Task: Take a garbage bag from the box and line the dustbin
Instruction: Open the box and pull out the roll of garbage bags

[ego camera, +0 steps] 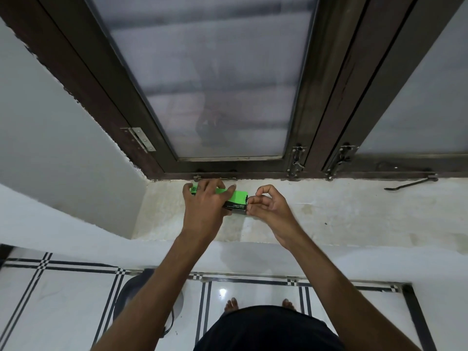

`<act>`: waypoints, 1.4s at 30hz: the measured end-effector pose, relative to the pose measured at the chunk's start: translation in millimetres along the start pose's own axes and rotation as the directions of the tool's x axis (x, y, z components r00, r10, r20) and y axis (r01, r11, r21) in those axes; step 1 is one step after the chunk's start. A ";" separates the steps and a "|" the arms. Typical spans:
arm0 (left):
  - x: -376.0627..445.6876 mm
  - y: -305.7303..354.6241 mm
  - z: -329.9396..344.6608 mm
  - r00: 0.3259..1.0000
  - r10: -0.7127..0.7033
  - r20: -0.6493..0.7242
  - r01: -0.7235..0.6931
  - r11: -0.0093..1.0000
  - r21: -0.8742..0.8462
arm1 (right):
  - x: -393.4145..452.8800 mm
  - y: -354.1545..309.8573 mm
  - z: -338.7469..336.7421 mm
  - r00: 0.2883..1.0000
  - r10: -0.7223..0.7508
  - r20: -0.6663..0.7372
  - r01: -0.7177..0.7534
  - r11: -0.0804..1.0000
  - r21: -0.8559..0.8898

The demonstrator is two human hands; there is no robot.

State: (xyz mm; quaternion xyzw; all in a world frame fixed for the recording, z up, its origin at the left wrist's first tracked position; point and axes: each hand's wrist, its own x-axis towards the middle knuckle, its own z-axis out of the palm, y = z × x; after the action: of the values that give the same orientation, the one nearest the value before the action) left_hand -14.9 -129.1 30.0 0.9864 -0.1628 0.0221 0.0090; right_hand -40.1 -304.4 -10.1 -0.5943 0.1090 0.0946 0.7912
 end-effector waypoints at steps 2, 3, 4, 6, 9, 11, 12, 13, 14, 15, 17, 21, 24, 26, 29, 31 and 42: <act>-0.6 -0.1 3.3 1.000 0.005 -0.008 -0.005 1.000 -0.016 | -0.2 1.4 -0.9 1.000 -0.015 0.007 0.015 0.999 -0.041; -0.4 -0.3 4.8 1.000 0.009 -0.011 -0.009 1.000 -0.026 | 0.3 1.9 -1.1 1.000 -0.024 0.005 0.025 0.998 -0.062; 0.1 -0.3 5.7 1.000 0.010 -0.014 -0.011 0.999 -0.035 | 0.9 2.1 -1.2 0.999 -0.032 -0.002 0.032 0.996 -0.085; 1.5 0.7 4.2 1.000 0.006 -0.003 -0.006 0.999 -0.048 | 1.7 1.2 -1.5 0.999 -0.039 -0.019 0.036 0.991 -0.131; 2.7 2.8 2.0 1.000 0.000 0.028 0.001 0.999 -0.054 | 2.3 -3.9 -2.7 0.999 -0.047 -0.012 0.043 0.971 -0.235; 2.7 1.7 3.0 0.999 0.001 0.041 0.001 0.998 -0.055 | 3.3 -8.3 -1.8 0.999 -0.044 0.011 0.045 0.951 -0.307; 2.5 1.0 3.8 0.999 0.003 0.046 -0.001 0.999 -0.049 | 4.4 -10.4 0.2 0.999 -0.042 0.016 0.045 0.940 -0.338; 2.8 0.2 4.1 0.999 0.004 0.050 -0.002 0.999 -0.042 | 5.9 -11.9 3.0 0.999 -0.044 0.015 0.047 0.930 -0.365; 3.3 -0.7 4.2 0.999 0.004 0.054 -0.002 0.999 -0.038 | 7.3 -12.7 6.1 0.999 -0.052 0.006 0.051 0.924 -0.380; 4.0 -1.4 4.0 0.998 0.001 0.060 0.001 0.999 -0.037 | 8.5 -12.9 8.7 0.998 -0.063 -0.009 0.055 0.923 -0.380; 4.9 -1.2 3.5 0.997 -0.004 0.073 0.007 1.000 -0.030 | 10.0 -11.2 11.1 0.997 -0.075 -0.036 0.056 0.926 -0.373; 2.5 0.9 5.2 0.995 0.029 0.091 -0.030 0.999 0.019 | 7.8 -4.4 9.1 0.998 -0.064 -0.014 0.053 0.915 -0.399; 0.9 2.6 7.8 0.994 0.026 0.105 -0.030 0.999 0.038 | 6.8 -0.3 9.1 0.998 -0.056 -0.021 0.042 0.913 -0.406; 0.7 2.9 8.6 0.994 0.018 0.111 -0.022 0.999 0.038 | 6.3 1.1 8.7 0.999 -0.051 -0.007 0.044 0.919 -0.392; 2.6 1.9 8.2 0.994 0.011 0.104 -0.014 0.999 0.029 | 7.0 -2.9 6.9 0.999 -0.046 0.022 0.050 0.926 -0.374; 4.7 1.7 7.7 0.995 0.011 0.098 -0.015 0.999 0.039 | 9.5 -6.9 6.8 0.998 -0.044 0.035 0.054 0.918 -0.392; 1.5 -1.3 20.9 0.996 0.049 0.080 -0.049 0.999 -0.002 | 3.6 -8.7 -0.3 0.997 -0.034 0.071 0.063 0.888 -0.455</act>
State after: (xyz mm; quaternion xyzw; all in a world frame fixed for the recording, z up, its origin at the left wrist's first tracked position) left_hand -12.1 -128.9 9.1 0.9822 -0.1871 -0.0170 0.0020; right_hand -34.2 -307.1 -3.2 -0.7630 0.0445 0.1161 0.6343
